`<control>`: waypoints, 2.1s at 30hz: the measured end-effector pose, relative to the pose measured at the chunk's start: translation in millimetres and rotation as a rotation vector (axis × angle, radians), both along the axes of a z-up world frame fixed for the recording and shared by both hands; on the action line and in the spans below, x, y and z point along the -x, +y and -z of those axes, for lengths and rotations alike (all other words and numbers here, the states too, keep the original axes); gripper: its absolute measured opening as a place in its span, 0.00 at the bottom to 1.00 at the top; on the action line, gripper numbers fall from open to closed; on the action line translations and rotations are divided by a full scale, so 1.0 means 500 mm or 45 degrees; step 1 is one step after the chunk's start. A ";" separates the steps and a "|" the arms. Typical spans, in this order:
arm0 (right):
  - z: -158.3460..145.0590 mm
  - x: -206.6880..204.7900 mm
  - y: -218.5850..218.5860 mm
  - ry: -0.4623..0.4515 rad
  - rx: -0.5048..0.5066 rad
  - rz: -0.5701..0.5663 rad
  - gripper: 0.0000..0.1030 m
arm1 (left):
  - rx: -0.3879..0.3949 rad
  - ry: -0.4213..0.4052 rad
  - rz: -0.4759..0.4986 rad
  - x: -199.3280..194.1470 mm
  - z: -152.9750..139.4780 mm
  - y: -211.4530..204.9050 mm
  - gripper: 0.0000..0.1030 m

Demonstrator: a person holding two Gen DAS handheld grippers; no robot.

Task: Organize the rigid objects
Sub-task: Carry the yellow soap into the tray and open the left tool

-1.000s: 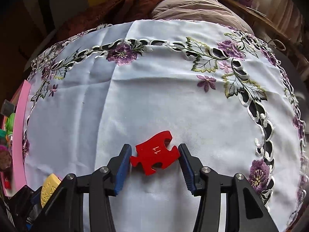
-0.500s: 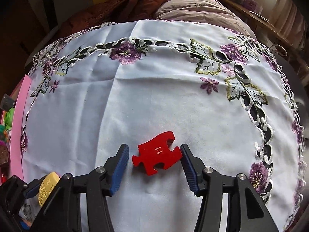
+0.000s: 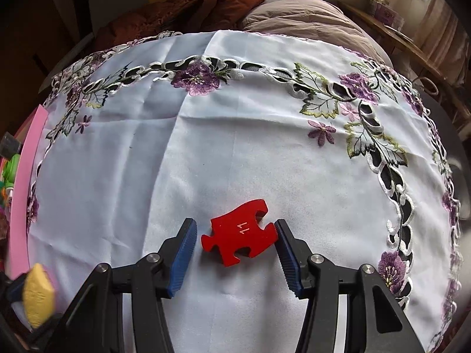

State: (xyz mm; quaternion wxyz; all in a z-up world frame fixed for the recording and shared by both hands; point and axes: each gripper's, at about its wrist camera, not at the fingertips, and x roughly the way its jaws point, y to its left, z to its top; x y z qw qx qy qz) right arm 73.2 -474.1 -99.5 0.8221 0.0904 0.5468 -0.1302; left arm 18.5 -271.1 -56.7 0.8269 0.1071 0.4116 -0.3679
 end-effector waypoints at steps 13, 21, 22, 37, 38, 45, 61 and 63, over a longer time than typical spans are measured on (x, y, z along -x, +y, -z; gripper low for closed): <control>-0.003 -0.001 0.009 -0.006 0.047 -0.033 0.52 | 0.147 0.084 -0.308 -0.038 -0.062 0.231 0.43; -0.006 0.000 0.010 -0.004 0.056 -0.042 0.51 | 0.140 0.149 -0.488 -0.042 -0.039 0.381 0.43; -0.006 0.000 0.011 -0.004 0.056 -0.042 0.51 | 0.138 0.139 -0.487 -0.041 -0.038 0.393 0.43; -0.008 0.000 0.016 0.000 0.066 -0.062 0.47 | -0.050 0.056 -0.519 -0.081 0.028 0.407 0.43; -0.009 0.000 0.016 0.000 0.065 -0.062 0.47 | -0.055 0.053 -0.521 -0.083 0.028 0.406 0.43; -0.009 -0.001 0.015 0.000 0.062 -0.062 0.47 | 0.003 0.038 -0.556 -0.061 0.001 0.422 0.48; -0.011 -0.001 0.023 0.007 0.109 -0.082 0.46 | 0.039 -0.055 -0.736 -0.020 -0.077 0.456 0.48; -0.011 -0.002 0.024 0.008 0.118 -0.086 0.46 | 0.033 -0.072 -0.727 -0.015 -0.080 0.453 0.48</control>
